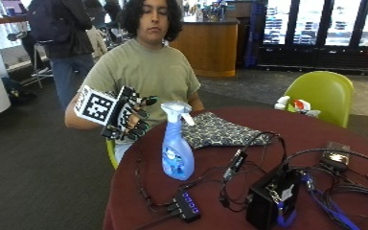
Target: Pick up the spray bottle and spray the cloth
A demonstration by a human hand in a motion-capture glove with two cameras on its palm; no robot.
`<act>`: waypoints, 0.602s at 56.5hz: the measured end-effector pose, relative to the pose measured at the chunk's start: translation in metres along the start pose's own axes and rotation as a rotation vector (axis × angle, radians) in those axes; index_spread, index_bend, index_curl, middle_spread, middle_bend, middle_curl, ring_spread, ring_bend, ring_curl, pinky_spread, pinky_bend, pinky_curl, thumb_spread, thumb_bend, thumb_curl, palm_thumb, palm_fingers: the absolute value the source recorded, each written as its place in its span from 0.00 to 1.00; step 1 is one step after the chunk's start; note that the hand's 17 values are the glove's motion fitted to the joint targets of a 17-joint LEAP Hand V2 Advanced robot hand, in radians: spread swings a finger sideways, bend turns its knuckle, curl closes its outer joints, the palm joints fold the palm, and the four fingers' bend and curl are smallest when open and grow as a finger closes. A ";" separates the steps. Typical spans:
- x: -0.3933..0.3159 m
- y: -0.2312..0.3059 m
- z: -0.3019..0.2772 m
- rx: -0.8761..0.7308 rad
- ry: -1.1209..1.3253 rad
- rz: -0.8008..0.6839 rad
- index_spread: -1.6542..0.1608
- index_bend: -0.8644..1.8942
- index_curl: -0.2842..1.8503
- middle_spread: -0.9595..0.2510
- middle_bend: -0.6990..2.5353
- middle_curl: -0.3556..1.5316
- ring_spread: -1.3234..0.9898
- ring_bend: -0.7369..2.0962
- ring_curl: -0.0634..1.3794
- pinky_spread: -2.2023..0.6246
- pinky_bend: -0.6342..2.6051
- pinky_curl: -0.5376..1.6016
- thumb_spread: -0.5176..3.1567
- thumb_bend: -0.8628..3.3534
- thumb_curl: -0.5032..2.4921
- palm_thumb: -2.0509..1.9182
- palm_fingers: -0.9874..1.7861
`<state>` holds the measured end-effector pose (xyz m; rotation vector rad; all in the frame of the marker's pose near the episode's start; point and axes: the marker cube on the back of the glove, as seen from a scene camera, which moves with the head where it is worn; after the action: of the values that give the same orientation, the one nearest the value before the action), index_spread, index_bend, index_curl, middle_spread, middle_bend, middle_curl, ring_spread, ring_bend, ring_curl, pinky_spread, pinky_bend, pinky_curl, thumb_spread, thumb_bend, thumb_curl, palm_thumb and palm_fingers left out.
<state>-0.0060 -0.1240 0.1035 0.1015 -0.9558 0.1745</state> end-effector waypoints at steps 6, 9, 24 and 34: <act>0.003 -0.024 0.007 0.008 -0.067 0.011 0.70 0.35 0.24 0.78 0.28 0.37 0.53 0.40 0.28 0.83 0.33 0.42 0.42 0.20 0.29 0.66 0.52; 0.003 -0.036 0.010 0.026 -0.068 0.029 0.70 0.36 0.24 0.78 0.28 0.37 0.53 0.40 0.28 0.83 0.32 0.42 0.42 0.20 0.29 0.67 0.51; -0.002 -0.107 0.026 0.133 -0.300 -0.009 0.72 0.35 0.23 0.77 0.29 0.38 0.52 0.41 0.28 0.81 0.31 0.41 0.41 0.20 0.30 0.70 0.51; -0.010 -0.137 0.044 0.181 -0.343 -0.079 0.73 0.35 0.22 0.74 0.30 0.38 0.50 0.42 0.28 0.79 0.31 0.41 0.39 0.20 0.30 0.70 0.54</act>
<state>-0.0202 -0.2667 0.1196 0.3432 -1.2741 0.1739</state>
